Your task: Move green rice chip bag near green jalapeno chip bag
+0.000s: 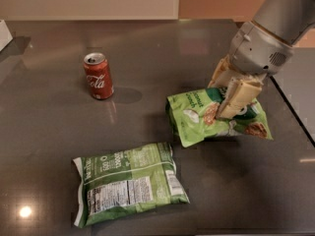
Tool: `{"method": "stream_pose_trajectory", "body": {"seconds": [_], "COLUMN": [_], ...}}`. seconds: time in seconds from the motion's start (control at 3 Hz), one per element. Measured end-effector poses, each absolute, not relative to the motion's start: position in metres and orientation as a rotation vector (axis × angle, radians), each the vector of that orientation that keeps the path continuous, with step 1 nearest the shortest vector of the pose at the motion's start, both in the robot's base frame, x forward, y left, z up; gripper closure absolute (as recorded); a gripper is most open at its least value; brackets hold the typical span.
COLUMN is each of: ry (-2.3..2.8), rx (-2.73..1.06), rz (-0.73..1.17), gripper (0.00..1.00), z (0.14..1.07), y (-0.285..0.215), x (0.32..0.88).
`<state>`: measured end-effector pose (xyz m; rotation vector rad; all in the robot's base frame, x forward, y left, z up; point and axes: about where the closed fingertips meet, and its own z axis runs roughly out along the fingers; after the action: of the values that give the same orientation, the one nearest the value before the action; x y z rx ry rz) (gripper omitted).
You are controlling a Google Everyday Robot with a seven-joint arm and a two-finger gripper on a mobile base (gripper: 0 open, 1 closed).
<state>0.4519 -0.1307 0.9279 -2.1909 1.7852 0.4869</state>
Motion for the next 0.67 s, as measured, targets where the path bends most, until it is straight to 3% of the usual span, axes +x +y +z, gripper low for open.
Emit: {"method": "stream_pose_trajectory", "body": {"seconds": [0.67], "ry": [1.754], "rx": [-2.237], "rz": [0.514], "gripper": [0.38], "z": [0.918], "y": [-0.127], "x": [0.42]}}
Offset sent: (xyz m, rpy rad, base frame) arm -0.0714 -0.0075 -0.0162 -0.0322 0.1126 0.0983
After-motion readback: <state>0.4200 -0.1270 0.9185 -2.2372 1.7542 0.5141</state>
